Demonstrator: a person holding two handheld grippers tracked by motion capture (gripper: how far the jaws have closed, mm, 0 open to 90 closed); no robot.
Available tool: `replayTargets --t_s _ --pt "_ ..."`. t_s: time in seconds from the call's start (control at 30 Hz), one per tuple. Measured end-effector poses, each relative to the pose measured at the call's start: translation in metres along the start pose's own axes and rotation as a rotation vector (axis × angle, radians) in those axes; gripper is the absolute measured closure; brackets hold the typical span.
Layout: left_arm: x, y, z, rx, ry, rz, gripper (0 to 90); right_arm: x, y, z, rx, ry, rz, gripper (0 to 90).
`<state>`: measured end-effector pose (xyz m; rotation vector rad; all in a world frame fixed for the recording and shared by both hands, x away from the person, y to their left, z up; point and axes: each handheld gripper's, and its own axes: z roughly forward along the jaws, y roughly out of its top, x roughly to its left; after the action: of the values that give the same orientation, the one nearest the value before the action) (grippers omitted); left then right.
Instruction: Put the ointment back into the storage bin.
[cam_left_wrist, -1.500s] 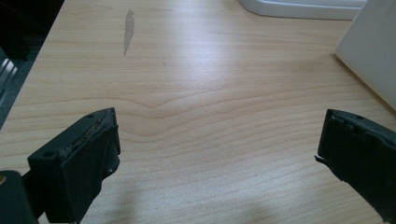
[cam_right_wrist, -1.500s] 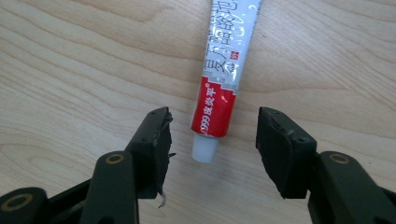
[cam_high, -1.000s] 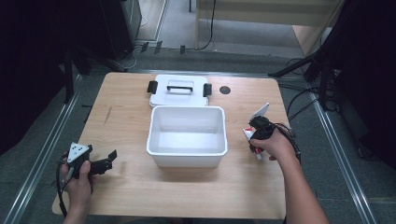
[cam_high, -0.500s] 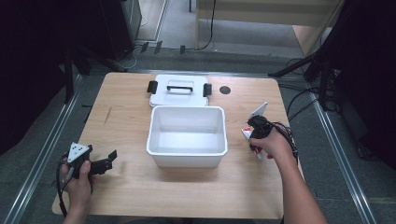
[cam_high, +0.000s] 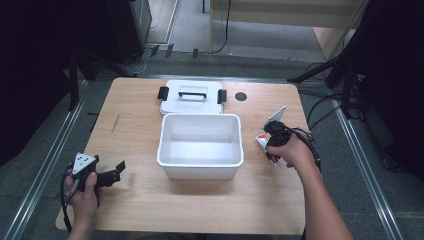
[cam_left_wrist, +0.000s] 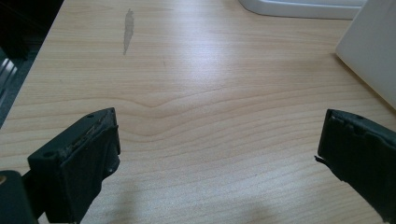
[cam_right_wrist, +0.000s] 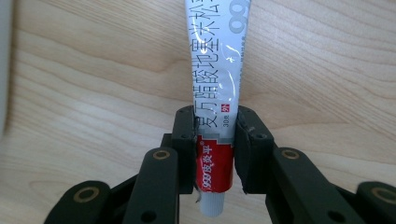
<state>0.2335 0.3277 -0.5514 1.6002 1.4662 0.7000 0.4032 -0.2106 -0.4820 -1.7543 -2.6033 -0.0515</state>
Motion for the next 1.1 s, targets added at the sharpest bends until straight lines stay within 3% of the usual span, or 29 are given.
replayTargets --t_s 0.33,1.1 --pt "0.000 0.000 0.000 0.000 0.003 0.002 0.0 0.011 0.002 -0.026 -0.007 0.031 0.010 72.6" --pt "-0.001 0.000 0.000 0.001 0.006 0.004 0.0 0.031 0.014 -0.081 -0.048 0.062 -0.028 72.6"
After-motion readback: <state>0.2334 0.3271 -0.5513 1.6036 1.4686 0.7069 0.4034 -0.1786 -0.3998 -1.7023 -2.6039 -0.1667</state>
